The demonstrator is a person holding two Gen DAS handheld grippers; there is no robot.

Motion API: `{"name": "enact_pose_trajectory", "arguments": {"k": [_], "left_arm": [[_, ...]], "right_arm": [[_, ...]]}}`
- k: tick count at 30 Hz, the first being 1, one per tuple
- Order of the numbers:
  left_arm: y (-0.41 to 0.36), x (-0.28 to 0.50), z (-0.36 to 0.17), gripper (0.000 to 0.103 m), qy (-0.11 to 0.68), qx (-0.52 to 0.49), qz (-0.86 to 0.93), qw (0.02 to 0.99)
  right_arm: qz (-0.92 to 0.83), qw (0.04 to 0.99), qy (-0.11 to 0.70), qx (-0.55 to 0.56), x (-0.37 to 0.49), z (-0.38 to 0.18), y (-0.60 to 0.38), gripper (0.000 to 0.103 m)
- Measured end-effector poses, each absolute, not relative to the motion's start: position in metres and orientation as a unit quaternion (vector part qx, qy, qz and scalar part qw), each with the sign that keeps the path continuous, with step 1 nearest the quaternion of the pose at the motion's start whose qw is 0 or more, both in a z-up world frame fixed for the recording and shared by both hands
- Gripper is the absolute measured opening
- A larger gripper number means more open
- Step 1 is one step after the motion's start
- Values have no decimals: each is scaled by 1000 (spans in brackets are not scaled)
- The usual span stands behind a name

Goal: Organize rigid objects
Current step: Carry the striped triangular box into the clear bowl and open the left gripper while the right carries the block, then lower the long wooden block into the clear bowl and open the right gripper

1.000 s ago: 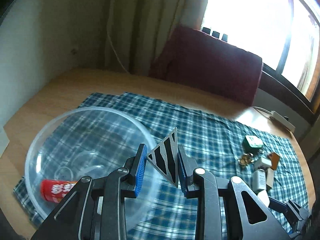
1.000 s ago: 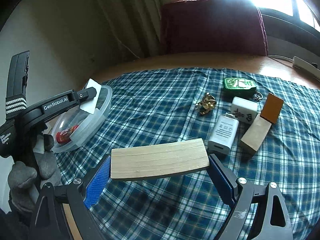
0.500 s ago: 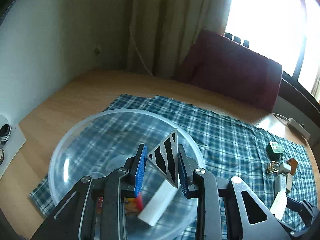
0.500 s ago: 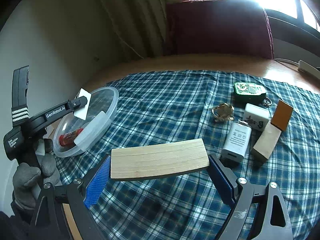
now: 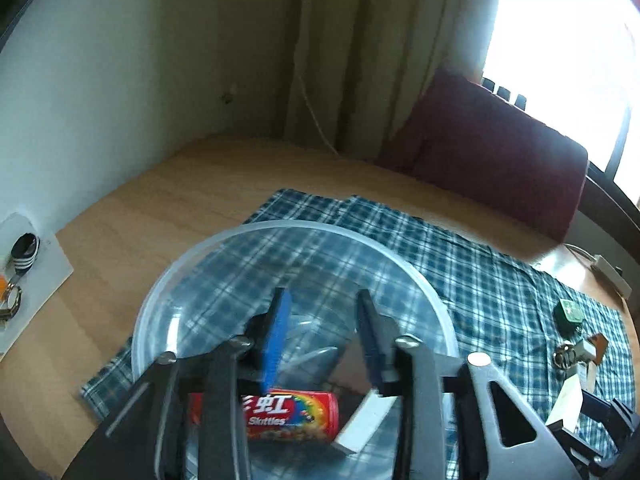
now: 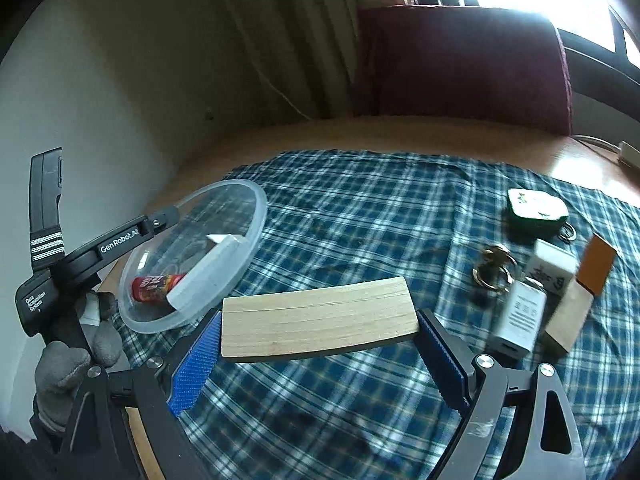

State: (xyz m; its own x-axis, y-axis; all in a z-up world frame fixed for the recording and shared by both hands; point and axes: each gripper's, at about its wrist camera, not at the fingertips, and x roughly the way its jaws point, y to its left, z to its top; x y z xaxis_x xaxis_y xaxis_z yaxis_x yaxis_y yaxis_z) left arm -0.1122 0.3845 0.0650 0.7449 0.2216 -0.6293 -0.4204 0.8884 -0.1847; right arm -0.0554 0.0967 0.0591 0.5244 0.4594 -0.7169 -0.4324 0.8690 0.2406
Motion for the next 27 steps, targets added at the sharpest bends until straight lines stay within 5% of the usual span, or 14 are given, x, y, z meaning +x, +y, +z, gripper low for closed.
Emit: {"name": "enact_pose_trajectory", "arguments": {"k": [2, 27], "left_arm": [[388, -117, 68, 75, 297, -163, 183, 923], [424, -154, 86, 80, 218, -199, 308, 904]], "right_arm": [[260, 872, 413, 13, -54, 60, 104, 95], [331, 857, 394, -30, -31, 60, 200, 95]]}}
